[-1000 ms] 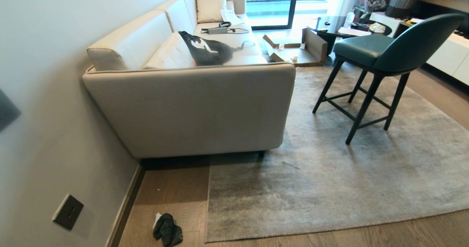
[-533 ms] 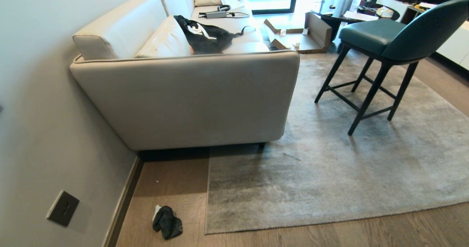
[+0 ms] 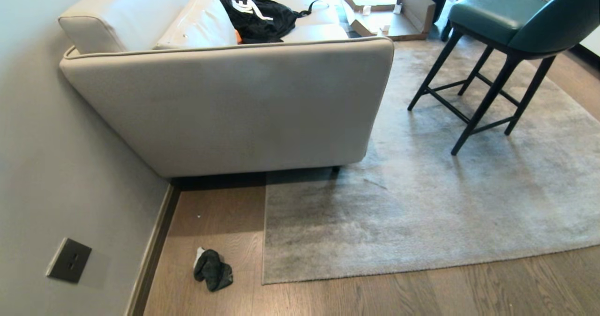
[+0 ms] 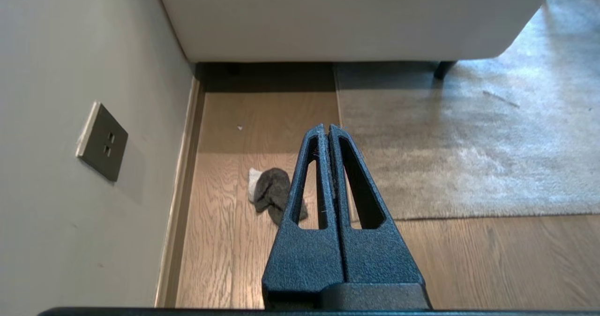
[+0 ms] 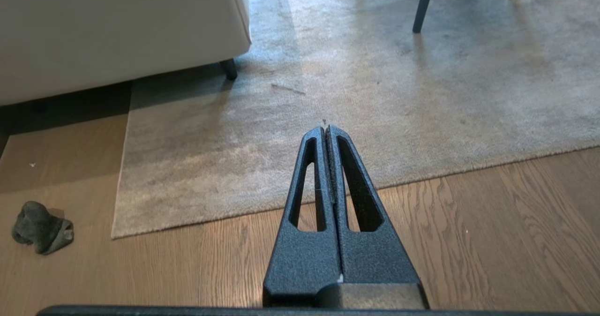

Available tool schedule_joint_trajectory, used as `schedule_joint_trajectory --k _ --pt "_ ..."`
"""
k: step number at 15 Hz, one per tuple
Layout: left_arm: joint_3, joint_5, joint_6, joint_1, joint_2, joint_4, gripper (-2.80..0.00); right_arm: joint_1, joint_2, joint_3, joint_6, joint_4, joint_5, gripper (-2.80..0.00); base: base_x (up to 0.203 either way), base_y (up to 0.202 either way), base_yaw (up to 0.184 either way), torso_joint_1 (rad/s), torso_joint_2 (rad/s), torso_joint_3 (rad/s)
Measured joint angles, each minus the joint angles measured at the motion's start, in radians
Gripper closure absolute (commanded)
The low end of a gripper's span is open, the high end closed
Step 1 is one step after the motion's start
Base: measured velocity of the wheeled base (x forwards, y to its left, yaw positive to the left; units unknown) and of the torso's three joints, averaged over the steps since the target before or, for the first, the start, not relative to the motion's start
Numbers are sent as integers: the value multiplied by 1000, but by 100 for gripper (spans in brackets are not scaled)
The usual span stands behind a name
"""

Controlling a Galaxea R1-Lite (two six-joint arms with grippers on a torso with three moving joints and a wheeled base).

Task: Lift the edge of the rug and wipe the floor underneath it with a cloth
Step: Pick up the rag

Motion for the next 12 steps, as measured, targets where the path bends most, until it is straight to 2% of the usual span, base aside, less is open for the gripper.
schedule_joint_trajectory --k 12 --pt "0 0 0 0 0 0 0 0 0 0 0 0 0 0 0 0 0 4 3 -197"
